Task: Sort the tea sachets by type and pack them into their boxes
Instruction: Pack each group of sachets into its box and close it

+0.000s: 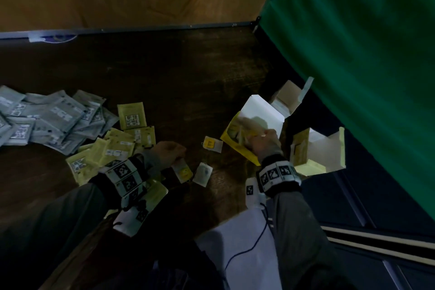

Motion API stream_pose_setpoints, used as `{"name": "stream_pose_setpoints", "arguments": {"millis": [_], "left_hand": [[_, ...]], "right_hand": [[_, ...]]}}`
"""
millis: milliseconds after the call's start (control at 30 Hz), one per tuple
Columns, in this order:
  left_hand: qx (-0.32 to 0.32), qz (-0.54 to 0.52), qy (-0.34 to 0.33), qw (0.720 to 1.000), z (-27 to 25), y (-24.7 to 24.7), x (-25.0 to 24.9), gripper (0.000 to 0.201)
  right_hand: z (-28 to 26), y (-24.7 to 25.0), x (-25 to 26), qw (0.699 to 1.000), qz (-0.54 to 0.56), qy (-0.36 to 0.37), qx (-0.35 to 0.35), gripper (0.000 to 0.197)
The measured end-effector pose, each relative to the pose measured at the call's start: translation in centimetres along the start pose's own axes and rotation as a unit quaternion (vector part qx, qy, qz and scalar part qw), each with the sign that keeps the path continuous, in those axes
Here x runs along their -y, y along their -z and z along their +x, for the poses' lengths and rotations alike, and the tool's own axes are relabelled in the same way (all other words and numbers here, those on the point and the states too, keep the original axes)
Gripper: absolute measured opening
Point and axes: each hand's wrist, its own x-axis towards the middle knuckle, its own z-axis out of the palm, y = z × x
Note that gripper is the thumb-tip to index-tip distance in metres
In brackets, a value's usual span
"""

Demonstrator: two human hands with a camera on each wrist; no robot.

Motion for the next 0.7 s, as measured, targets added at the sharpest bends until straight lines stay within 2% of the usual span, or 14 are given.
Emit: {"name": "stream_pose_setpoints", "arguments": {"millis": [67, 167, 233, 333, 400, 467, 533, 600, 700], "left_hand": [[-0.006, 0.079, -0.040, 0.996, -0.2, 0.5, 0.1, 0.021], [-0.021, 0.209, -0.077, 0.975, -0.6, 1.0, 0.3, 0.026], [-0.029, 0.277, -0.107, 0.955, -0.5, 0.9, 0.3, 0.028], [-0.009, 0.377, -0.102, 0.921, 0.3, 0.2, 0.4, 0.042], [0.003, 0.416, -0.068, 0.907, 0.9, -0.5, 0.5, 0.059], [0.015, 0.453, -0.050, 0.890, 1.2, -1.0, 0.3, 0.071], [0.023, 0.456, -0.033, 0.889, 1.1, -1.1, 0.1, 0.069], [0.026, 0.454, -0.018, 0.891, 1.1, -0.9, 0.0, 0.058], [0.040, 0.479, -0.008, 0.877, 1.0, -0.9, -0.2, 0.041]], "right_hand": [[-1.2, 0.2, 0.2, 0.998, -0.033, 0.042, -0.035, 0.053], [-3.9, -0.7, -0.7, 0.980, -0.023, 0.172, -0.101, 0.040], [-5.4, -2.4, -1.4, 0.973, -0.006, 0.226, -0.048, 0.029], [-6.6, -5.7, -2.3, 0.965, -0.078, 0.230, 0.098, 0.024], [-6.9, -7.7, -2.7, 0.950, -0.166, 0.232, 0.126, 0.026], [-6.9, -8.8, -2.7, 0.942, -0.205, 0.237, 0.118, 0.027], [-6.6, -9.4, -2.6, 0.943, -0.216, 0.228, 0.111, 0.026], [-6.3, -9.7, -2.4, 0.937, -0.242, 0.220, 0.124, 0.022], [-6.3, -9.7, -2.1, 0.928, -0.265, 0.215, 0.151, 0.014]]}}
